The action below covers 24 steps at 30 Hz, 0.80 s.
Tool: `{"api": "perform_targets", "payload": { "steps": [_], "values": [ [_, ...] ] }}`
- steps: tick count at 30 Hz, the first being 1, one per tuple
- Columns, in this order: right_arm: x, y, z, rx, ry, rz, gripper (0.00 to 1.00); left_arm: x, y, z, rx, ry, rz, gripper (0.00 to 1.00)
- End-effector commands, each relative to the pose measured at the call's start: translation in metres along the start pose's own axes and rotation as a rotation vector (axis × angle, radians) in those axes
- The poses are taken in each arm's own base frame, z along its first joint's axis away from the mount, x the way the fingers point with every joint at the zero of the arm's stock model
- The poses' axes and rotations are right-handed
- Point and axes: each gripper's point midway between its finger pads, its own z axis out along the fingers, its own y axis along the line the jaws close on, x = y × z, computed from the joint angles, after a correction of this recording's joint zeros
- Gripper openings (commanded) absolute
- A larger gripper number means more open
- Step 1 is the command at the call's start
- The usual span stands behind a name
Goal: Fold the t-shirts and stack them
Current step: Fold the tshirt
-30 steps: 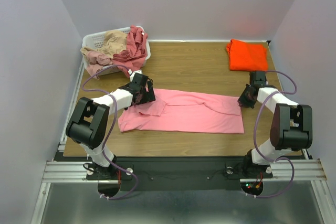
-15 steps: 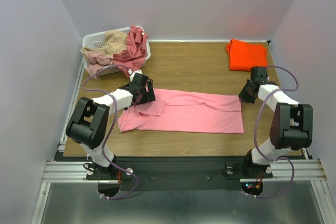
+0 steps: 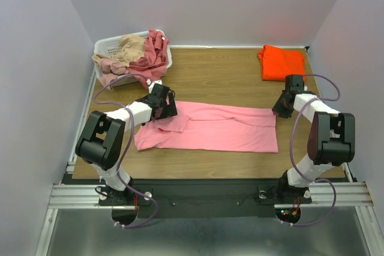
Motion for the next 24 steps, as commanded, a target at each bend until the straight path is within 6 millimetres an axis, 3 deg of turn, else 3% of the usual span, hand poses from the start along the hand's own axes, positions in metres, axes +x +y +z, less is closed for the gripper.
{"api": "perform_targets", "payload": {
  "steps": [1,3,4,6,11,18,21,23,24],
  "values": [
    [-0.032,0.012,-0.027,-0.06,-0.115,-0.01,0.53,0.02,0.019,-0.004,-0.06,0.083,0.027,0.98],
    [-0.035,0.018,-0.038,-0.1,-0.132,-0.018,0.71,0.014,0.015,-0.007,-0.044,0.07,0.024,0.98],
    [-0.028,0.026,-0.043,-0.162,-0.106,-0.026,0.99,0.012,0.012,-0.009,-0.029,0.066,0.022,0.98],
    [-0.014,0.045,-0.059,-0.271,-0.08,-0.034,1.0,0.012,0.005,-0.009,-0.004,0.072,0.016,0.98],
    [0.042,0.076,-0.059,-0.337,-0.008,-0.164,1.0,0.018,-0.013,0.002,0.044,0.099,0.016,0.99],
    [0.083,0.07,-0.027,-0.306,0.121,-0.168,1.0,0.009,-0.042,0.031,0.07,0.134,0.038,0.98],
    [0.109,0.058,-0.025,-0.297,0.184,-0.164,1.0,0.0,-0.068,0.049,0.108,0.153,0.073,0.98],
    [0.136,0.051,-0.035,-0.336,0.245,-0.143,1.0,-0.019,-0.092,0.063,0.126,0.133,0.089,0.98],
    [0.159,0.046,-0.04,-0.35,0.306,-0.126,1.0,-0.029,-0.113,0.07,0.143,0.125,0.11,0.98]
  ]
}}
